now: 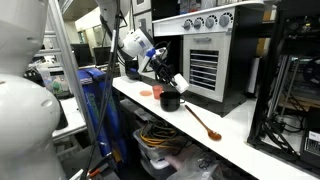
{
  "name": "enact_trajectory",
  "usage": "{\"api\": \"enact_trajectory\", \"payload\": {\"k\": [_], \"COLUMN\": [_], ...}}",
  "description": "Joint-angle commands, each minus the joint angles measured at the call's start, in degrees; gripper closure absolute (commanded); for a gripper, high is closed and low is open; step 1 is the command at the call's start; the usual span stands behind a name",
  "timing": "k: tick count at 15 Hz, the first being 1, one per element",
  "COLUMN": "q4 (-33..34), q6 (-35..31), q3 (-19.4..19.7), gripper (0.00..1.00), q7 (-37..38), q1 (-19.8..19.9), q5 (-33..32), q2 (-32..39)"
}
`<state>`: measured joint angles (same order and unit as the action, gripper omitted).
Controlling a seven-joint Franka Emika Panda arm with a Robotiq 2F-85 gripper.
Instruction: Take the white mug and pour its contents into the black bowl, then use the wooden spoon to stir the contents in the black bowl
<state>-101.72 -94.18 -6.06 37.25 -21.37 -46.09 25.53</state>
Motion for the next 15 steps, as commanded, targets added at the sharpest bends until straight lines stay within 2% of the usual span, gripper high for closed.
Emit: {"api": "enact_trajectory", "payload": {"k": [1,15], "q4": [3.2,6.3], "q6": [4.0,13.0], "q3": [-0.3,-2.2], "gripper": [0.98,0.98], "q7": [-0.7,-3.4], "q1": [-0.8,-4.8], "q5": [-2.5,-11.0], "q2": [2.8,8.2]}}
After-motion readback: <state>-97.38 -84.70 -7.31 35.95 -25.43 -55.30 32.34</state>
